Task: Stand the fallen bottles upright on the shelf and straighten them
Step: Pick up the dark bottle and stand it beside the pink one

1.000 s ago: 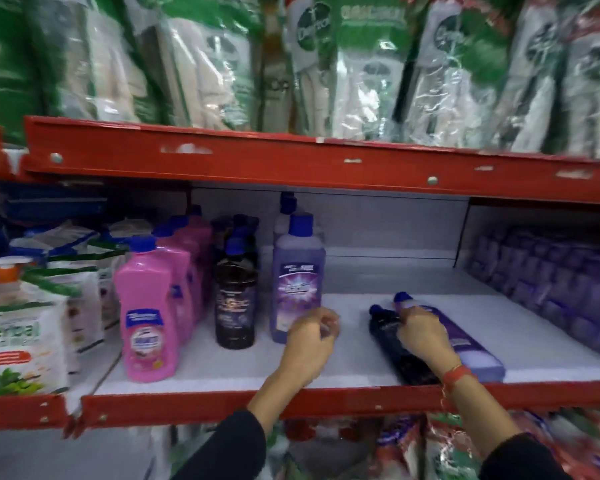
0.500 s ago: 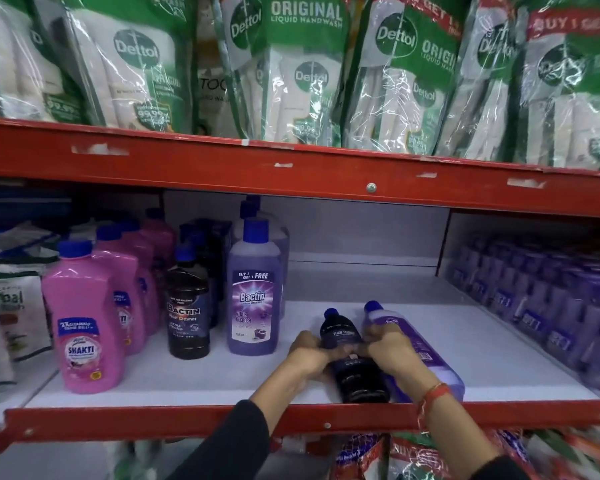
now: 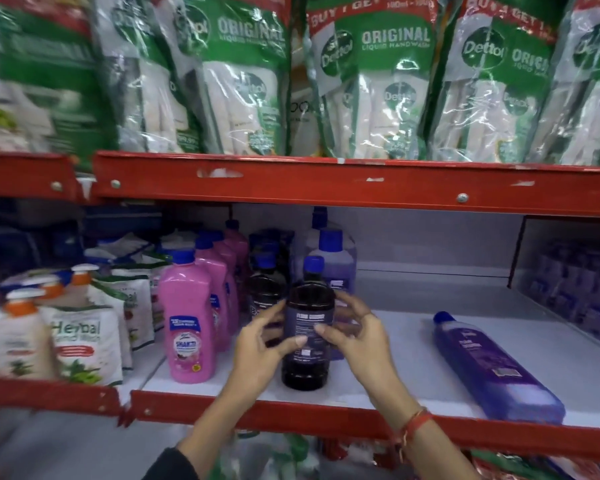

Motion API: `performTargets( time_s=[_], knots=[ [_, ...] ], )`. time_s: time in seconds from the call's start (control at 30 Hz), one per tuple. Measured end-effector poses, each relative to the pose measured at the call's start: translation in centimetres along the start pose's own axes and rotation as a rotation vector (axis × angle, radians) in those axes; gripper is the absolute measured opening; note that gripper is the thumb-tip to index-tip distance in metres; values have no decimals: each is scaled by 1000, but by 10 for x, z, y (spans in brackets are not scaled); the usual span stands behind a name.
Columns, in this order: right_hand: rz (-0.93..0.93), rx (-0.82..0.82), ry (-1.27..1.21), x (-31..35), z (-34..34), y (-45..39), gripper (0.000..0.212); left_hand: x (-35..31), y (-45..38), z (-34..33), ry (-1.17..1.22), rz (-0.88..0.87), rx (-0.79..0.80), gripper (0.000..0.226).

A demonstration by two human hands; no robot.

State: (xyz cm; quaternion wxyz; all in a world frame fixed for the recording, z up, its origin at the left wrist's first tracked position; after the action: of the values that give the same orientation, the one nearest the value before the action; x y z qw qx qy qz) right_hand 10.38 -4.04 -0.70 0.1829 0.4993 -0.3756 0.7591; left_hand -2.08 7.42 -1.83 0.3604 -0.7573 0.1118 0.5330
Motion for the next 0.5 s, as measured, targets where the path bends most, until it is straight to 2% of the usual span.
performTargets(
  time_s=[0.13, 0.33, 0.43, 0.5],
  knots=[
    [81, -1, 51, 2, -47, -2, 57, 1, 2, 45, -21, -61, -74, 65],
    [129, -34, 86, -4, -72, 4, 49, 18, 7, 66, -21, -54, -136, 60],
    [150, -192, 214, -11, -74, 10, 34, 16, 12, 65, 12, -12, -138, 33],
    [140, -201, 286, -16, -78, 15, 37, 17, 13, 73, 49, 7, -165, 22]
  ],
)
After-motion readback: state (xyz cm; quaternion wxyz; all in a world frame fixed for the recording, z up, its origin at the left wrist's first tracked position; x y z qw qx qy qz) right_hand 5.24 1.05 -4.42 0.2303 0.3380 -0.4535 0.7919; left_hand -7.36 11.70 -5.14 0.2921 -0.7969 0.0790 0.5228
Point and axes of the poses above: each hand's wrist, its own y-axis away from the middle knuckle, its own z-axis out of the back of the hand, x = y × z, the point moved 3 cm from there along -y, towards the middle knuckle, and after that the axes turned 11 degrees about y, right-handed, at the moved point
